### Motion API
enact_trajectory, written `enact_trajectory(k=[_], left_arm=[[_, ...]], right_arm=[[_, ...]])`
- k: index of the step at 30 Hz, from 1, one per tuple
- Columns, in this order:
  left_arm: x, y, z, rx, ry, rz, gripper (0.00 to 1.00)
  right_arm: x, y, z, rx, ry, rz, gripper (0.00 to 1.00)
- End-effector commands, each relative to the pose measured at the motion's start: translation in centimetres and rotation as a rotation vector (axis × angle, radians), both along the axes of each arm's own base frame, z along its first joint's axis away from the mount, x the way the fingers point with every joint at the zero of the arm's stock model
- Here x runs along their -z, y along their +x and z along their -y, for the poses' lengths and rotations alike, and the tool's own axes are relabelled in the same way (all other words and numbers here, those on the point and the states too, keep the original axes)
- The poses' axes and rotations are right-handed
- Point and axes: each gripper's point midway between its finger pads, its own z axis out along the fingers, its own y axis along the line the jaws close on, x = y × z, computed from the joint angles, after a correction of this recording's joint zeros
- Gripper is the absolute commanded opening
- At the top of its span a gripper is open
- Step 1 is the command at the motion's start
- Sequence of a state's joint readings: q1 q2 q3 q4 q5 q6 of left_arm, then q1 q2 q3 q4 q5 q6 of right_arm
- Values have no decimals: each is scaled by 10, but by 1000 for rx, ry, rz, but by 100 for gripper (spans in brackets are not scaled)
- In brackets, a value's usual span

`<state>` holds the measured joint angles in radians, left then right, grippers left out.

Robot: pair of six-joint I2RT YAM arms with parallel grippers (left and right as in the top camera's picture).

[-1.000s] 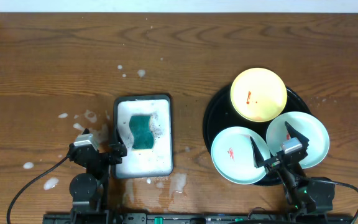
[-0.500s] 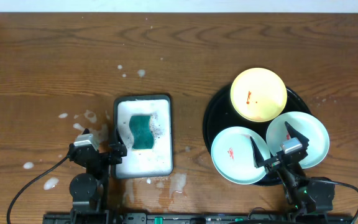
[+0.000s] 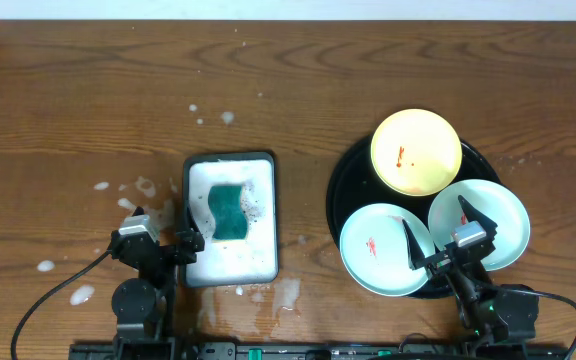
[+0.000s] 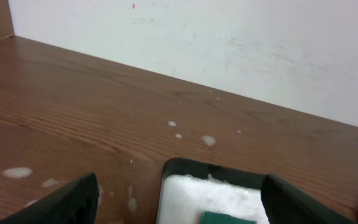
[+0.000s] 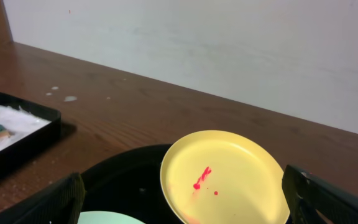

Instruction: Clean dirty plates on tray and stack at the side

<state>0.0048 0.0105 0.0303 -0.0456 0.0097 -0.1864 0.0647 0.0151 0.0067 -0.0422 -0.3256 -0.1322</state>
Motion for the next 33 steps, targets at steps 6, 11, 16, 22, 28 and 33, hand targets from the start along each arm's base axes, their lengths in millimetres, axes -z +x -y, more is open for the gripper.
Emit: enact_trajectory(k=[6,11,16,22,28,33], left_arm=[[17,0,-2,-9,-5,-45,84],[17,0,-2,-10,-5,-45,84],[17,0,-2,-9,-4,-45,84],[16,0,-2,-10,-5,-39,84],[10,1,8,39,-86,-14,84],[-28,-1,27,147,-147,83,84]], right_arm=[[1,0,1,5,4,-7,99],[2,0,1,5,4,-7,99],[2,0,1,5,4,-7,99],[-1,0,1,2,4,5,99],[-16,-7,-15,-101,10,66,99],[-50,-10,-13,-92,198,55,99]])
